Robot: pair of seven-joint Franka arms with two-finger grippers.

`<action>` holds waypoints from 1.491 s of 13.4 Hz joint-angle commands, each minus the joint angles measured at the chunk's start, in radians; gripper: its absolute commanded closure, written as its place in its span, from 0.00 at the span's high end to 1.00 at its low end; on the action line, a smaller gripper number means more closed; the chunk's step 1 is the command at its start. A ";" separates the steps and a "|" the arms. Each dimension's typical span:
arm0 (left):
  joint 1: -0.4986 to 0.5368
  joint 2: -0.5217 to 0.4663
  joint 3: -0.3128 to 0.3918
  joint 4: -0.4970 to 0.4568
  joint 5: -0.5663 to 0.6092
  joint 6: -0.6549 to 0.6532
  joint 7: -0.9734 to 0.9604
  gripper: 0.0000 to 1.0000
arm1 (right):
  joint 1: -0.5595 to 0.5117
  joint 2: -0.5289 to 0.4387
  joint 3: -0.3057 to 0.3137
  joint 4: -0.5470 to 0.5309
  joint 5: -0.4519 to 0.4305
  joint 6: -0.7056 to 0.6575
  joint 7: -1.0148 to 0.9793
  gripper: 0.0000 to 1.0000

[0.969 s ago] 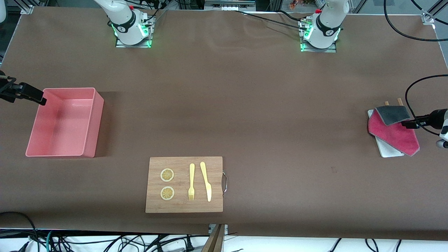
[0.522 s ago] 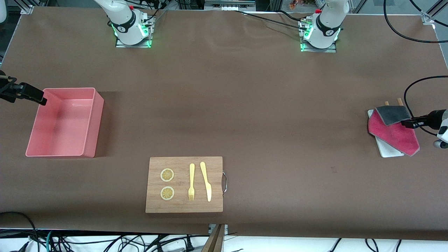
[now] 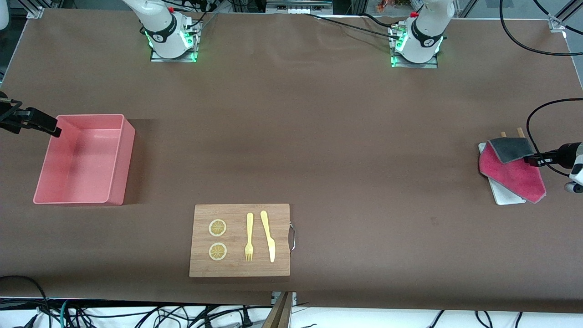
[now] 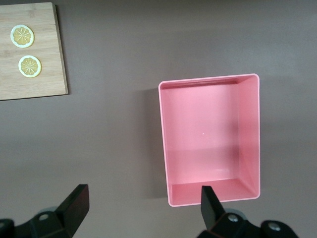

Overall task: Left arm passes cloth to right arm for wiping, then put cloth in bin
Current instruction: 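Lower the left gripper onto the pink-grey cloth and close it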

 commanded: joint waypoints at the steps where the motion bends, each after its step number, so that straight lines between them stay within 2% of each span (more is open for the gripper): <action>1: 0.011 0.001 -0.009 0.019 0.023 -0.004 0.023 0.29 | 0.002 0.000 0.000 0.014 0.015 -0.012 0.002 1.00; 4: 0.011 0.000 -0.009 0.031 0.017 -0.007 0.075 0.29 | 0.002 0.000 -0.002 0.014 0.015 -0.011 0.002 1.00; 6: 0.022 0.000 -0.009 0.033 0.014 -0.007 0.081 0.23 | 0.002 0.000 -0.002 0.014 0.015 -0.011 0.002 1.00; 7: 0.022 0.000 -0.011 0.033 0.015 -0.010 0.081 0.15 | 0.002 0.000 -0.002 0.014 0.015 -0.011 0.002 1.00; 8: 0.023 0.000 -0.011 0.033 0.017 -0.010 0.081 0.14 | 0.002 0.000 -0.002 0.014 0.015 -0.011 0.002 1.00; 9: 0.023 0.000 -0.011 0.033 0.015 -0.010 0.081 0.18 | 0.002 0.000 -0.002 0.014 0.015 -0.011 0.002 1.00; 10: 0.022 0.000 -0.011 0.033 0.017 -0.010 0.081 0.46 | 0.002 0.000 -0.002 0.014 0.015 -0.011 0.002 1.00; 11: 0.022 0.000 -0.011 0.033 0.015 -0.010 0.081 0.60 | 0.002 0.000 -0.002 0.014 0.016 -0.011 0.002 1.00; 15: 0.020 0.001 -0.011 0.033 0.012 -0.010 0.081 0.59 | 0.002 0.000 -0.002 0.014 0.016 -0.011 0.002 1.00; 16: 0.020 0.001 -0.011 0.033 0.011 -0.009 0.081 0.59 | 0.002 0.000 -0.002 0.014 0.016 -0.011 0.002 1.00; 17: 0.020 0.003 -0.012 0.033 0.011 -0.007 0.081 0.53 | 0.002 0.000 -0.002 0.014 0.016 -0.009 0.002 1.00; 19: 0.020 0.003 -0.012 0.033 0.011 -0.007 0.081 0.28 | 0.002 0.000 -0.002 0.014 0.016 -0.011 0.002 1.00; 20: 0.020 0.005 -0.012 0.033 0.008 -0.006 0.080 0.19 | 0.002 0.000 -0.002 0.014 0.016 -0.011 0.002 1.00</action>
